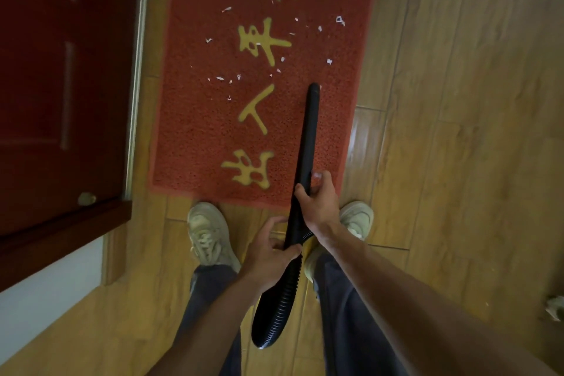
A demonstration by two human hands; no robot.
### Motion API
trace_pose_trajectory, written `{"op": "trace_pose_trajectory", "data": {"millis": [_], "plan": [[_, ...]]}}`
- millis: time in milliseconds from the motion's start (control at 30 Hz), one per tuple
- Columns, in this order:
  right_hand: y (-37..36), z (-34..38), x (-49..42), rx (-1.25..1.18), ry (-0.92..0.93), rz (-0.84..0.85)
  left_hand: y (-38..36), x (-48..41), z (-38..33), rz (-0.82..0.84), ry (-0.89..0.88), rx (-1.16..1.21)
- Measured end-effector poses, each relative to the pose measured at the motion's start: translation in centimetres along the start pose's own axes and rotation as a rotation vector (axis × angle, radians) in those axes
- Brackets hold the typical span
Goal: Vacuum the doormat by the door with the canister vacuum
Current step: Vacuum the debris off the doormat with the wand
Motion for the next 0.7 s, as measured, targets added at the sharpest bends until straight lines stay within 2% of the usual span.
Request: {"op": "trace_pose_trajectory", "data": {"millis": [100, 233, 367, 533, 700], "plan": [[0.5, 0.3, -0.3, -0.008, 0.042, -0.039, -0.1, -0.4, -0.5, 0.006, -0.016, -0.008], [0.8, 0.1, -0.8, -0.027, -0.039, 0.012, -0.3, -0.9, -0.3, 0.007, 0.006, -0.019], [1.0, 0.5, -0.9, -0.028, 0.010, -0.031, -0.4, -1.1, -0.8, 0.031, -0.010, 0.013], [1.4, 0.9, -2.2, -0.010, -0.036, -0.012, -0.4, -1.7, -1.6, 0.019, -0.016, 0.027], [1.8, 1.7, -2.8, -0.005, 0.018, -0.046, -0.6, -2.6, -2.4, -0.004, -0.026, 0.039]]}}
Point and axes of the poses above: each hand's wrist, its own x-axis away from the middle knuckle, its own y-axis out of the back of the hand, z = x × y, the point moved 1 cm from there along -x, towards the middle knuckle, and after that the axes turned 4 degrees about z, right-handed, at the moved point
